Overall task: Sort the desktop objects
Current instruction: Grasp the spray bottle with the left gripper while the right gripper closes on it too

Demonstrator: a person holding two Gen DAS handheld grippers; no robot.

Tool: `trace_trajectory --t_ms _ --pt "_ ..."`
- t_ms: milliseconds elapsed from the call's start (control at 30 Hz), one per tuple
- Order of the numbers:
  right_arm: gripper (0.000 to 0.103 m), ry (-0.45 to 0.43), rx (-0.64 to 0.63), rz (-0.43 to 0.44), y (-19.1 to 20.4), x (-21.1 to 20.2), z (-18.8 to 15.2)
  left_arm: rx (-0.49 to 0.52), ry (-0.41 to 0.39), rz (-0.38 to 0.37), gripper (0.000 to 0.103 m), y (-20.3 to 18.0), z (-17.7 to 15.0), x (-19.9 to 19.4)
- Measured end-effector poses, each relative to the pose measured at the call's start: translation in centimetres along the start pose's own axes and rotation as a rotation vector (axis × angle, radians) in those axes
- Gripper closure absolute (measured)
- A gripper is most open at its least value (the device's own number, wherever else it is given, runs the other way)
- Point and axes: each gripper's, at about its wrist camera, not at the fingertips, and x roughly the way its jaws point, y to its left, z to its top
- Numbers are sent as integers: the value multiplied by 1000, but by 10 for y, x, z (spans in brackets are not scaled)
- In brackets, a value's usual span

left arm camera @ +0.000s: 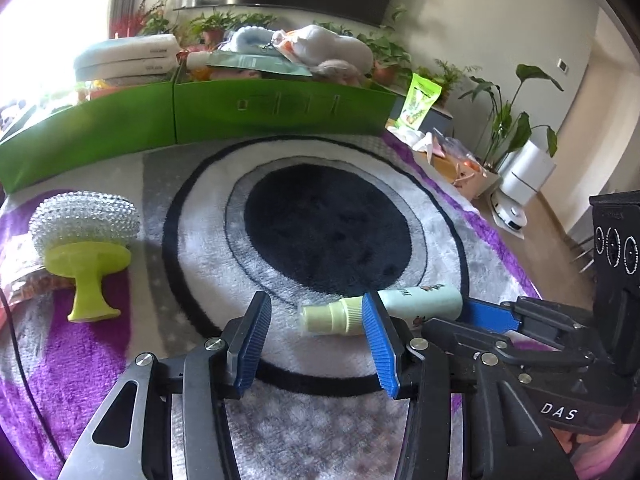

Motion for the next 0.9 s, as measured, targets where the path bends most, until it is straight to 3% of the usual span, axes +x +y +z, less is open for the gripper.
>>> trace_trajectory --t_ms 200,333,700,900 --pt "66 1 -2 -16 -2 3 3 -1 40 -56 55 -3 0 3" --pt "66 -2 -26 -30 -1 3 5 23 44 -36 55 -5 -3 6" --pt "66 2 -17 -15 -5 6 12 -24 41 -64 55 1 5 10" --pt "68 2 -38 -34 -3 8 16 -3 25 -24 55 -2 6 10"
